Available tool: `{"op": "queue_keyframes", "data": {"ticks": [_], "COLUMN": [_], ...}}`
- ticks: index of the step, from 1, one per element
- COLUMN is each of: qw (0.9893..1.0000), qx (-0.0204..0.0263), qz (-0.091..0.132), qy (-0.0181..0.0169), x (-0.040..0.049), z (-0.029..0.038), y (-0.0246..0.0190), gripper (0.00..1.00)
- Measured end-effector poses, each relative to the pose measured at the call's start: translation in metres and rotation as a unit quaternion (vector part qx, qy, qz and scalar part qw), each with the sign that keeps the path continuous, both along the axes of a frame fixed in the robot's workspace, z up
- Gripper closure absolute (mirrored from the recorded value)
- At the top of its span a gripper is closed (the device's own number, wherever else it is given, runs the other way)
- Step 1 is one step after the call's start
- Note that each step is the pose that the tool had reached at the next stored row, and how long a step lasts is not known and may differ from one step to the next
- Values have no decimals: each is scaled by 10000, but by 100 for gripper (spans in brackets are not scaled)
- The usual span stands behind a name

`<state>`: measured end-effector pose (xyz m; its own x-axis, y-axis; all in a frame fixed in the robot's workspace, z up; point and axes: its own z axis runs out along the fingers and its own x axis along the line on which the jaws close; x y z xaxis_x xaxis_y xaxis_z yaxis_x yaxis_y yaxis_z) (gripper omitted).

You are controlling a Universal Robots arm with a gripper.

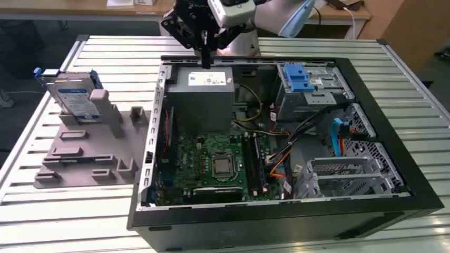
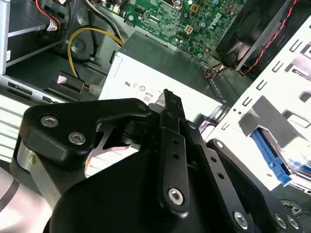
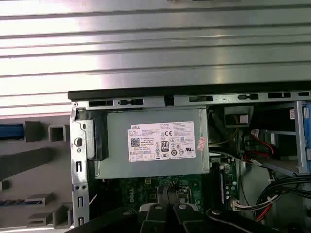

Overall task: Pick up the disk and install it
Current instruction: 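Reach for the disk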

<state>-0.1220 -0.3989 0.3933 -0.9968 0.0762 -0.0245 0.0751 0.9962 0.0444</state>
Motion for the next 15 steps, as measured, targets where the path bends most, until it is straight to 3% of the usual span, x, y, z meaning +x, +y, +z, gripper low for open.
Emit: {"op": "queue_keyframes", "data": {"ticks": [12,15], "qw": [10000,10000], "qx": [0,0], "qz": [0,0], "qy": [0,0], "x": [-1,-37], "z": [0,0], "y": [0,0], "gripper": [89,89]}}
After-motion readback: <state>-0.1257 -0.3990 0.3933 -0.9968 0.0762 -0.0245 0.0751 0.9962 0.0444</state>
